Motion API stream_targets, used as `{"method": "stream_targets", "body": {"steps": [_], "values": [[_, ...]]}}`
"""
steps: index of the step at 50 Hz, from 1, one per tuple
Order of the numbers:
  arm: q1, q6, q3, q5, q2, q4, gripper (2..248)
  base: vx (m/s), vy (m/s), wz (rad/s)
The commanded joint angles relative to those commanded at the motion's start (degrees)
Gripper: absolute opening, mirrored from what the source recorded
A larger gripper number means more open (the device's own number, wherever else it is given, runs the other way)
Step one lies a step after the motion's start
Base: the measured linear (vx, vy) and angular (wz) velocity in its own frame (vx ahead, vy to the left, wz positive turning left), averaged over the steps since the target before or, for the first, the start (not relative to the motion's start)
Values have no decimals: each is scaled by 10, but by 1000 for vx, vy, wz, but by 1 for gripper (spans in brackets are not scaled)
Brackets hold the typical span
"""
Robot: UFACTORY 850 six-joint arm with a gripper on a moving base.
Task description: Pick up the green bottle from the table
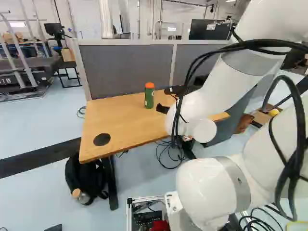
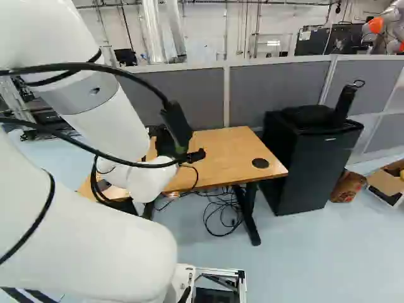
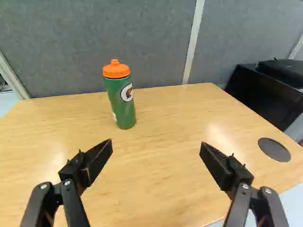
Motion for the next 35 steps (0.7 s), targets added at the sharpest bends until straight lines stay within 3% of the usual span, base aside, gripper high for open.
{"method": "stream_targets", "body": {"steps": [35], "values": [[0,0,0,0,0,0,247,0,0,0]]}}
